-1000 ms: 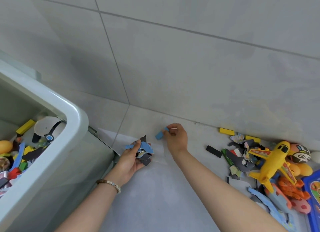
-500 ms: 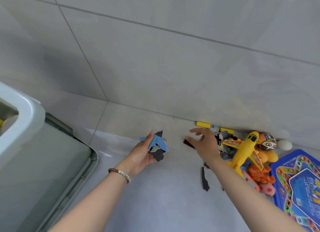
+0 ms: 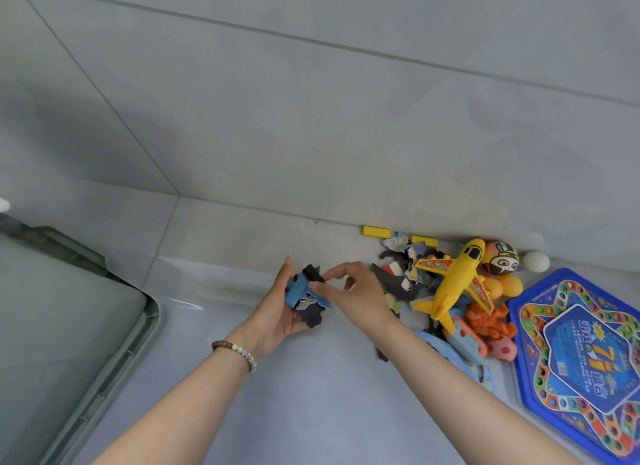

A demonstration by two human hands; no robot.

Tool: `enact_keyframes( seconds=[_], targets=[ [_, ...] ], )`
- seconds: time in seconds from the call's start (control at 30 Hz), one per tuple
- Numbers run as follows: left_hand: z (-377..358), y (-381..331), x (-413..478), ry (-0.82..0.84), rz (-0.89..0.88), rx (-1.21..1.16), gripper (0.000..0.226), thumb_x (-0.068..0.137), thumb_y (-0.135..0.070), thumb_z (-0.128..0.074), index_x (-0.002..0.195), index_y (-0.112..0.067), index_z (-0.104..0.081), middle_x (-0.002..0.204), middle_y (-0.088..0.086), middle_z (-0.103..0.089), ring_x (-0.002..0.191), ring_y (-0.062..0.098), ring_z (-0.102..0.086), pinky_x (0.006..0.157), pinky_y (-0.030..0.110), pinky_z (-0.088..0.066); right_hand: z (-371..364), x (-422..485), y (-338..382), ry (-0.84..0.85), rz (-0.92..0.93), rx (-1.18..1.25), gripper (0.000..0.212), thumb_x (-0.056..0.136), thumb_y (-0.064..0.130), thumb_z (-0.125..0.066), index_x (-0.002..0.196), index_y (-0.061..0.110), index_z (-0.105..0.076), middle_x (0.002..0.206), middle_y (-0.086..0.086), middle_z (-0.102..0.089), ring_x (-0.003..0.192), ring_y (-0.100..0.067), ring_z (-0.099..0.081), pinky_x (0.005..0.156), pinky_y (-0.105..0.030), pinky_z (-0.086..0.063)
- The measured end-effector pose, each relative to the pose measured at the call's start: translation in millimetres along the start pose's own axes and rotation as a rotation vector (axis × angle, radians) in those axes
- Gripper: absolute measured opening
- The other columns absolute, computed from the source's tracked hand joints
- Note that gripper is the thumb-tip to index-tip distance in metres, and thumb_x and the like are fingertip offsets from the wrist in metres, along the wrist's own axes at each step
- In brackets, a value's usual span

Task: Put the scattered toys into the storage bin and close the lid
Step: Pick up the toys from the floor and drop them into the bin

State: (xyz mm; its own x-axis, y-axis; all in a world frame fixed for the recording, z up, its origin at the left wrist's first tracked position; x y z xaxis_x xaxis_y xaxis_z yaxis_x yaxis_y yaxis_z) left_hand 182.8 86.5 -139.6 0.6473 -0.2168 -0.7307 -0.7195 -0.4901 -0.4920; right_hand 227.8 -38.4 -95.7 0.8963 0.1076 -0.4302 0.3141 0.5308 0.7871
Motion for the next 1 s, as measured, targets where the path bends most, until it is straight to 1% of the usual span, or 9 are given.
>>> enact_keyframes(
  seconds=[0.1, 0.23, 0.33, 0.43, 0.53, 0.63, 0.73, 0.8, 1.0],
  targets=[
    [-10, 1, 1, 0.028, -0.033, 0.062, 0.056, 0.078, -0.061, -0.049, 0.1, -0.013, -0.064, 0.096, 0.014, -0.064, 0.088, 0.027, -0.057, 0.074, 0.036, -0.052, 9, -9, -1, 0.0, -0.023, 0.081, 0.018, 0.075, 0.033, -0.076, 0.085, 0.021, -0.068, 0.092, 0.009, -0.055, 0.072, -0.005, -0.046, 0.06, -0.004, -0.037],
    [-13, 7, 3, -0.02, -0.031, 0.144, 0.045, 0.091, -0.048, -0.05, 0.108, -0.008, -0.06, 0.112, 0.005, -0.066, 0.09, 0.015, -0.066, 0.066, 0.029, -0.055, 53, -30, -38, -0.165, -0.102, 0.158, 0.014, 0.082, 0.023, -0.071, 0.089, 0.011, -0.068, 0.084, 0.004, -0.063, 0.074, -0.011, -0.053, 0.059, -0.004, -0.04],
    [-17, 15, -2, -0.073, -0.003, 0.096, 0.037, 0.092, -0.043, -0.05, 0.112, -0.013, -0.061, 0.112, 0.0, -0.067, 0.094, 0.017, -0.066, 0.069, 0.03, -0.055, 58, -62, -81, -0.285, -0.203, 0.134, 0.013, 0.08, 0.021, -0.073, 0.09, 0.016, -0.066, 0.082, 0.0, -0.061, 0.07, -0.011, -0.052, 0.056, -0.009, -0.042],
    [-20, 28, -10, -0.093, 0.014, 0.094, 0.036, 0.092, -0.041, -0.051, 0.114, -0.014, -0.06, 0.114, 0.001, -0.065, 0.096, 0.022, -0.063, 0.077, 0.033, -0.054, 45, -81, -114, -0.363, -0.301, 0.114, 0.026, 0.076, 0.026, -0.077, 0.097, 0.017, -0.065, 0.09, 0.002, -0.061, 0.08, -0.01, -0.054, 0.069, -0.017, -0.041],
    [-21, 36, -17, -0.1, 0.018, 0.095, 0.031, 0.093, -0.04, -0.051, 0.106, -0.015, -0.062, 0.111, 0.002, -0.065, 0.09, 0.021, -0.06, 0.079, 0.033, -0.053, 36, -81, -121, -0.424, -0.289, 0.106, 0.027, 0.075, 0.022, -0.078, 0.097, 0.014, -0.065, 0.096, 0.005, -0.059, 0.091, -0.011, -0.053, 0.077, -0.017, -0.036],
    [-21, 39, -22, -0.092, 0.007, 0.104, 0.03, 0.093, -0.041, -0.05, 0.106, -0.015, -0.062, 0.109, 0.002, -0.065, 0.083, 0.019, -0.061, 0.078, 0.032, -0.053, 28, -79, -120, -0.471, -0.287, 0.098, 0.016, 0.077, 0.018, -0.075, 0.088, 0.017, -0.064, 0.1, 0.003, -0.055, 0.092, -0.008, -0.049, 0.075, -0.013, -0.031],
    [-22, 45, -26, -0.088, 0.019, 0.102, 0.039, 0.092, -0.043, -0.052, 0.111, -0.01, -0.061, 0.104, 0.003, -0.064, 0.071, 0.018, -0.057, 0.065, 0.028, -0.052, 23, -79, -120, -0.457, -0.286, 0.149, 0.012, 0.079, 0.013, -0.071, 0.083, 0.018, -0.061, 0.087, 0.006, -0.057, 0.083, -0.01, -0.053, 0.067, -0.016, -0.038],
    [-25, 50, -29, -0.071, 0.029, 0.12, 0.045, 0.092, -0.044, -0.051, 0.115, -0.007, -0.06, 0.097, 0.002, -0.062, 0.072, 0.019, -0.052, 0.065, 0.027, -0.051, 29, -81, -120, -0.457, -0.274, 0.267, 0.012, 0.08, 0.01, -0.07, 0.084, 0.014, -0.06, 0.077, 0.007, -0.057, 0.07, -0.008, -0.052, 0.058, -0.009, -0.04],
    [-43, 59, -36, -0.058, 0.012, 0.15, 0.041, 0.092, -0.043, -0.052, 0.123, -0.017, -0.06, 0.104, 0.0, -0.065, 0.071, 0.016, -0.061, 0.069, 0.03, -0.053, 94, -112, -145, -0.578, -0.208, 0.381, 0.007, 0.081, 0.009, -0.071, 0.083, 0.013, -0.066, 0.078, 0.006, -0.065, 0.072, -0.008, -0.059, 0.062, -0.003, -0.044]
  ],
)
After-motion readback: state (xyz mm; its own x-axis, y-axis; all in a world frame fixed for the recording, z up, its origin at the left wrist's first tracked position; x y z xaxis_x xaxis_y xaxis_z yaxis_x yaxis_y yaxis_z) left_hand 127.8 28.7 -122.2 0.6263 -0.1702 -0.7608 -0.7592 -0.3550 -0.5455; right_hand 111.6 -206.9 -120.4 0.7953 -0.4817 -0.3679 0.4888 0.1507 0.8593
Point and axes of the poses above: each hand's wrist, its own x-axis towards the middle knuckle, its own z-axis out of the back of the hand, y = z × x, the point moved 5 cm from there along x, towards the middle knuckle
